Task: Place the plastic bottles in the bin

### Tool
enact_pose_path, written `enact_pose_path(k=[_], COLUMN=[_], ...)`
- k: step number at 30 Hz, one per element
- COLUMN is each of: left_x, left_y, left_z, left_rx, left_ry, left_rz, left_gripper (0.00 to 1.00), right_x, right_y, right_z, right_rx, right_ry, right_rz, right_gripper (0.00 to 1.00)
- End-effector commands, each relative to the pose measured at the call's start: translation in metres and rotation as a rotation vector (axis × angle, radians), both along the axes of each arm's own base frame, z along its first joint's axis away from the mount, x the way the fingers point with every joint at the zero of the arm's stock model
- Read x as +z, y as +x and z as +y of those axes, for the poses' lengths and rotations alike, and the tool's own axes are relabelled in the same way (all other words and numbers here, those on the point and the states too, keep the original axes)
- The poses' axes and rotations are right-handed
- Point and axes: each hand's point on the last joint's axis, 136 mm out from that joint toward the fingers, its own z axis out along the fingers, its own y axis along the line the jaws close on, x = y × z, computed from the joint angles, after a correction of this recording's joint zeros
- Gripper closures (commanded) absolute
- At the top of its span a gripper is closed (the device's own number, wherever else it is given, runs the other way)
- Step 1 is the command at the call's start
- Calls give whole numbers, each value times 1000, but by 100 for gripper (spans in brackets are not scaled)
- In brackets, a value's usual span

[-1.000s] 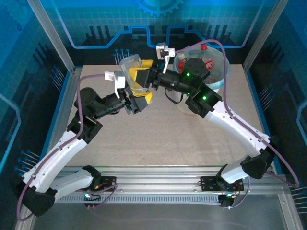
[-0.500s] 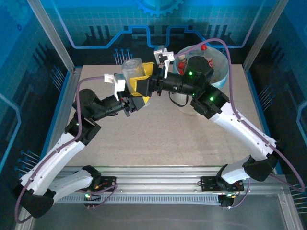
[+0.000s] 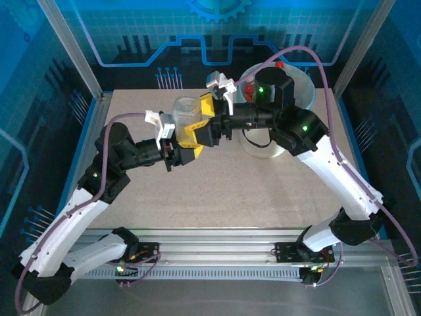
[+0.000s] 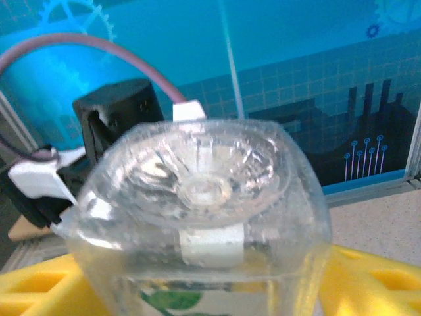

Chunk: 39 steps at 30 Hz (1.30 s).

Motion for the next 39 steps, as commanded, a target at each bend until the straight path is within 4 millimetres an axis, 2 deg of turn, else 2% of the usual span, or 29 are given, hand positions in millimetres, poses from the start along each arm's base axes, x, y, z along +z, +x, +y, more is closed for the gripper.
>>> enact_pose_path(k=[1,4,7,13,16,18,21,27,31,35,39], left_x=[17,14,13,6,5,5,5,7,7,4,0], left_y=[-18,-19,-23,-26,-28,-29,-30,-33,-37,-36,-31], left_z=[-3,-4,-5,-8,-9,-10,-10,-10,-11,-13,-17], left_rx=[-81,-92,-118,-150,-163,-171,-179,-185,-210,-220,-218], left_ry=[-12,-9,-11,7,11,11,14,6,7,22,50], left_rz=[-66,-65,-67,-49,-45,-48,-56,-83,-96,-99,-83], left_gripper=[60,60,60,60,61,61,61,61,58,50,49], right_x=[1,4,5,14,13,9,10,8,9,13,18], right_y=[-4,5,13,2,12,17,18,17,8,12,11], right_z=[-10,-15,-20,-20,-22,-23,-26,-38,-39,-33,-20], right_rx=[-8,-66,-104,-25,-85,-121,-139,-191,-160,-146,-84], right_ry=[-10,-5,-2,39,22,3,-3,-5,34,47,47], right_rz=[-27,-43,-40,-21,-33,-48,-76,-289,-383,-330,-219], right_gripper=[21,19,12,9,8,3,0,0,0,0,0])
